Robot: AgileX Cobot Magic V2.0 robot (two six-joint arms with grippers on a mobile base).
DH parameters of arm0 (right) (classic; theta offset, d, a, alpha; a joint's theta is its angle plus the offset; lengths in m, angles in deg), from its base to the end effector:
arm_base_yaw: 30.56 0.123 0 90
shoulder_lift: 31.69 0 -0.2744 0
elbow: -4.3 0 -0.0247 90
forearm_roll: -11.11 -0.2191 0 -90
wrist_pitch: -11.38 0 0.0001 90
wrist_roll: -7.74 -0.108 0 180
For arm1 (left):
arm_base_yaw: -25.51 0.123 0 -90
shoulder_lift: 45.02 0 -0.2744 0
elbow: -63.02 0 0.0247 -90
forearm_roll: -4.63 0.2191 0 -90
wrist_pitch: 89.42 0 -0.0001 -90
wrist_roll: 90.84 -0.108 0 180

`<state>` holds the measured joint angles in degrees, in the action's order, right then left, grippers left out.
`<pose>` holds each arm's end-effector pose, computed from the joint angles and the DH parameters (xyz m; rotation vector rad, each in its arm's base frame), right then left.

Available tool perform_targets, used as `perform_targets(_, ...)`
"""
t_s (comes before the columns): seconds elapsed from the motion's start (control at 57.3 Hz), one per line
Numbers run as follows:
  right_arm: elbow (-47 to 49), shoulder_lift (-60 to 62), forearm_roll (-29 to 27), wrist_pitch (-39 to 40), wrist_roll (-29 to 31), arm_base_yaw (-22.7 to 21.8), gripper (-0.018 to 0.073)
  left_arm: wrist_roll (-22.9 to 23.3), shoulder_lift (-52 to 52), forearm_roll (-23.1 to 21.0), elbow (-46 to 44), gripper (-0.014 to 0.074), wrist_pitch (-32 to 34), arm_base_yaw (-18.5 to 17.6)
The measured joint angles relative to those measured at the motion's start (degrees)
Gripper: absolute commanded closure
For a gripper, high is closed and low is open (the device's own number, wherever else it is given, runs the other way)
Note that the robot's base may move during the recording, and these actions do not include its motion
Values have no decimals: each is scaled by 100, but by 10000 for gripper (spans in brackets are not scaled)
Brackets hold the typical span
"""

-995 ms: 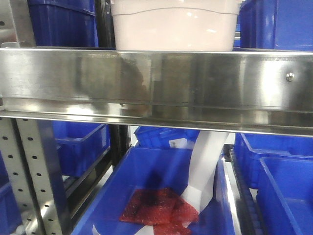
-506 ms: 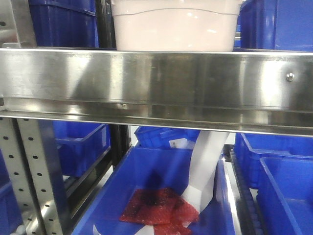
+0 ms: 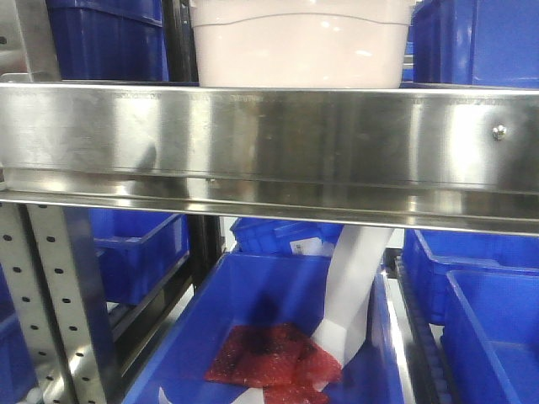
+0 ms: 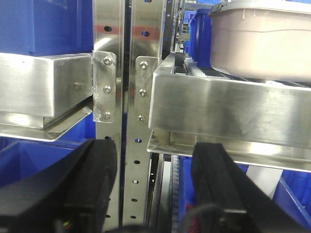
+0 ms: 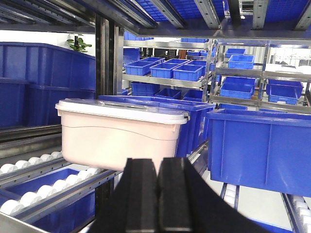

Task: Grab white bin and place on right shelf
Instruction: 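Open both grippers and release the bin on the shelf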

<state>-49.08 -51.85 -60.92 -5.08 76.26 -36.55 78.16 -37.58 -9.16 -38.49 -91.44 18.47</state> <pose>0.0503 0.0241 0.3236 -0.1231 1.3777 0.1409 0.0521 -0.0074 0.2026 0.0637 1.5344 -0.1428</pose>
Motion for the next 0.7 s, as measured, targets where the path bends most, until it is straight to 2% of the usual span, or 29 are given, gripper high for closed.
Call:
perform_targets(0.192,0,0,0,0,0,0,489,14,0,12,0,715,21,0)
perform_targets(0.384,0,0,0,0,-5,0,489,420,0,58,2,715,30,0)
perform_targets(0.699,0,0,0,0,-5,0,489,606,0,105,2,715,30,0)
